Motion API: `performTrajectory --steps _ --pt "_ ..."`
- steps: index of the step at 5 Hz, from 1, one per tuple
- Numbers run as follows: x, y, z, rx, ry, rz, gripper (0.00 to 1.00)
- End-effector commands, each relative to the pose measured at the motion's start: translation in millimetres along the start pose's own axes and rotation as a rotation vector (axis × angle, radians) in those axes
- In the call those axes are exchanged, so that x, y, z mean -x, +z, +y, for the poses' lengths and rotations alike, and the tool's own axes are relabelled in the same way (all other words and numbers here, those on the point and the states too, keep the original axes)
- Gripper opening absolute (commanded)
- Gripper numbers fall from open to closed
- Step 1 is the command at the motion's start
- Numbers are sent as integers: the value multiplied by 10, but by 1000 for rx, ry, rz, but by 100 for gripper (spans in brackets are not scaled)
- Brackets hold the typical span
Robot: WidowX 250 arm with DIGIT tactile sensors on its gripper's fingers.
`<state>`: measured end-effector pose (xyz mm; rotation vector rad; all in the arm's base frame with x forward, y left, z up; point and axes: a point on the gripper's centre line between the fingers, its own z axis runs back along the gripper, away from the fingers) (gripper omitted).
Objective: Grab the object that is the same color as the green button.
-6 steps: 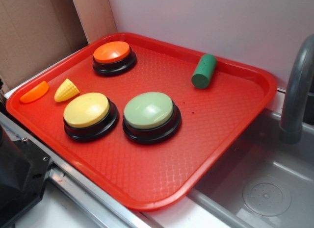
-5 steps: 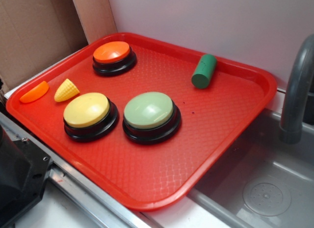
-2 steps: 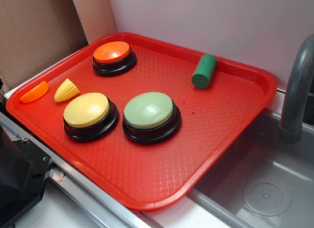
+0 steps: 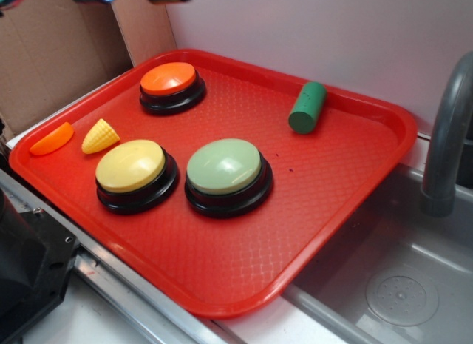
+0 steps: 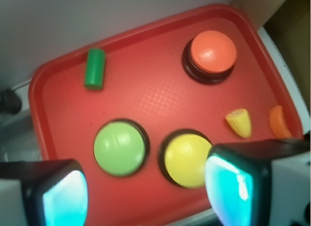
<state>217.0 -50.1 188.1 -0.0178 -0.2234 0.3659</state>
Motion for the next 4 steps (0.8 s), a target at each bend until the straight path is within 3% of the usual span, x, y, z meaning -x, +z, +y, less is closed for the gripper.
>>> performTrajectory --steps 1,3,4 --pt "-476 -525 -348 -3 116 -123 100" --pt "-811 -1094 -517 -33 77 -158 100" --pt "-857 -1305 -530 -85 75 -159 100"
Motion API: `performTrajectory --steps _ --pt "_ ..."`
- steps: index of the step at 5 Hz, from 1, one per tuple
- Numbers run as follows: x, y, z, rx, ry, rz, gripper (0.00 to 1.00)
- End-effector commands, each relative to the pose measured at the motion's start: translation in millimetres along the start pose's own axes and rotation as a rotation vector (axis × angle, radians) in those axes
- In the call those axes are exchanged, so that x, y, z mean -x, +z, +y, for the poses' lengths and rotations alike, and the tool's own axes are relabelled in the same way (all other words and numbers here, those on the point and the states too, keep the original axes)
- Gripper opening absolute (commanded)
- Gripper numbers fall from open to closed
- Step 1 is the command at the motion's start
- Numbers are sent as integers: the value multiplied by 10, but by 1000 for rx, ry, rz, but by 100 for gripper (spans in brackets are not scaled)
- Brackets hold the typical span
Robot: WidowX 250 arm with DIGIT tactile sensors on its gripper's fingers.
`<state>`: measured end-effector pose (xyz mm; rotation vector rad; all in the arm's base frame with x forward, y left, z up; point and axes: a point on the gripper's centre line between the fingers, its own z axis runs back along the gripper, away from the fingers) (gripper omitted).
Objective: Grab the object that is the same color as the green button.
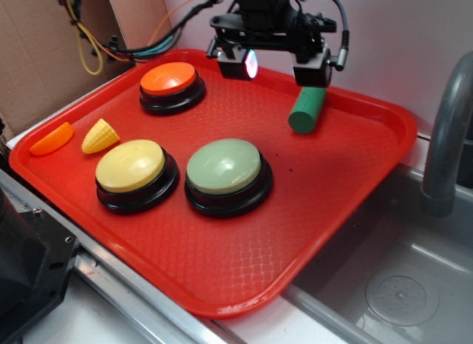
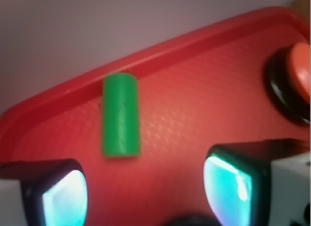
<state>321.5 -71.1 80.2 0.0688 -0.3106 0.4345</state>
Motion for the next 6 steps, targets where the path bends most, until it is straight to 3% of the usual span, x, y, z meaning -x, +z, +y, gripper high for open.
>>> performTrajectory --steps 1,3,4,5,6 --pt "-181 -222 -59 19 -3 -20 100" --pt "-153 -447 -15 27 5 29 100" --pt "-184 -450 5 32 8 30 13" --pt "-157 -363 43 47 -50 52 0" --pt "-244 -153 225 60 -134 95 0"
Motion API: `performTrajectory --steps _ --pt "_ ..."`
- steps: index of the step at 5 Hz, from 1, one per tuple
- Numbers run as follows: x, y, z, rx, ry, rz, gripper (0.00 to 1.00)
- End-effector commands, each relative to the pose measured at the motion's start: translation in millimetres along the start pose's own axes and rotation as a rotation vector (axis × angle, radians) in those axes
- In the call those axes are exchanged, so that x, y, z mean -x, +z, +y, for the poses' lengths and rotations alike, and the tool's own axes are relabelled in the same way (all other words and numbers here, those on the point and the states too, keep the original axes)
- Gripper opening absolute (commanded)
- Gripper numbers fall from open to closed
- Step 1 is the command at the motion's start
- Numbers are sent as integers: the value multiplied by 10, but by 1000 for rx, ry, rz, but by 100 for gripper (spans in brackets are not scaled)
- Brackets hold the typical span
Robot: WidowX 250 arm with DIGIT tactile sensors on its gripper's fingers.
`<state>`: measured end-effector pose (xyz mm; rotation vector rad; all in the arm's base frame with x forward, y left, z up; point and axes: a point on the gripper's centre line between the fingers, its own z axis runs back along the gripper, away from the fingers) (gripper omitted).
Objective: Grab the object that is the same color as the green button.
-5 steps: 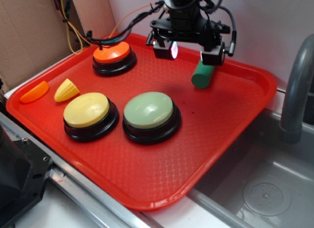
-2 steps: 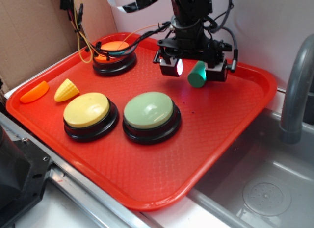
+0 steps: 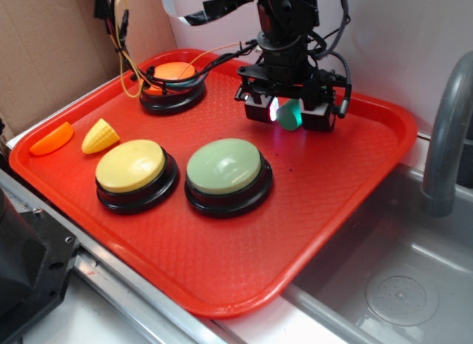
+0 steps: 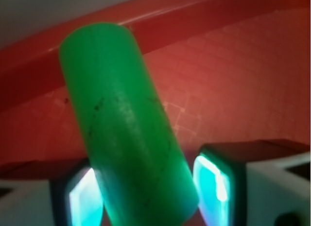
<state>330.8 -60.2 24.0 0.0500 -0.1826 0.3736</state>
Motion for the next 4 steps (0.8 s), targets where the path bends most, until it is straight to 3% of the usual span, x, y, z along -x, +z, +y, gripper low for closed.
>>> performTrajectory --steps 1,2,3,4 --pt "-338 697 441 61 -131 11 0" --pt "-324 891 680 49 -160 33 0" --pt "-50 1177 1075 56 -128 79 0" --pt "106 1247 1280 52 -95 74 0"
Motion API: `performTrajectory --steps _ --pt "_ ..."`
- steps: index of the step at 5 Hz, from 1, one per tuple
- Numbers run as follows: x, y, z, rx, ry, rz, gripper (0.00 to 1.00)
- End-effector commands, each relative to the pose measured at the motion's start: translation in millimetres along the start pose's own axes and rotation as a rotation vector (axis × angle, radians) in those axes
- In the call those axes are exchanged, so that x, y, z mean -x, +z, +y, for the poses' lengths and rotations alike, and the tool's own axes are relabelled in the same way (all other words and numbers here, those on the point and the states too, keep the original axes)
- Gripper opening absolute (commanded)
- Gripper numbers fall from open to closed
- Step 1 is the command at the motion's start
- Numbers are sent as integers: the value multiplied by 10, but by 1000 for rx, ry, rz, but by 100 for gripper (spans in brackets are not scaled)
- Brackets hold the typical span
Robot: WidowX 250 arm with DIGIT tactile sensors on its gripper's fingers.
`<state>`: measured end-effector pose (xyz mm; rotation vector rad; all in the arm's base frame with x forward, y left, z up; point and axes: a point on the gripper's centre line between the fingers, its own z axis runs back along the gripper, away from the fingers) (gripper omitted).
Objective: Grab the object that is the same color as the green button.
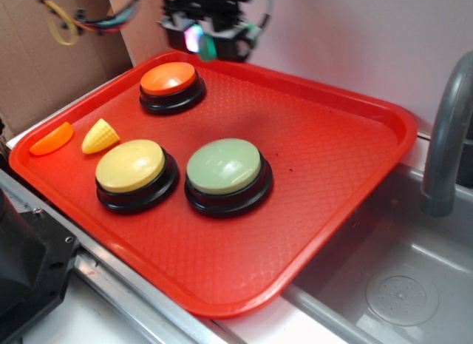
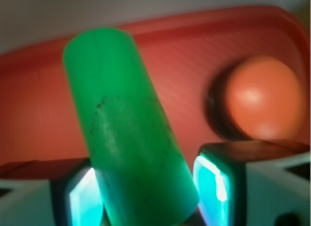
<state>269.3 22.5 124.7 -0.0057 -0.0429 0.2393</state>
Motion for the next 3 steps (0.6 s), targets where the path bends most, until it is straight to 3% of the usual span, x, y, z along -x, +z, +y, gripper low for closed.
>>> performTrajectory --steps 1,3 --pt "308 261 457 19 50 -36 0" --pt "421 235 536 36 87 -31 0"
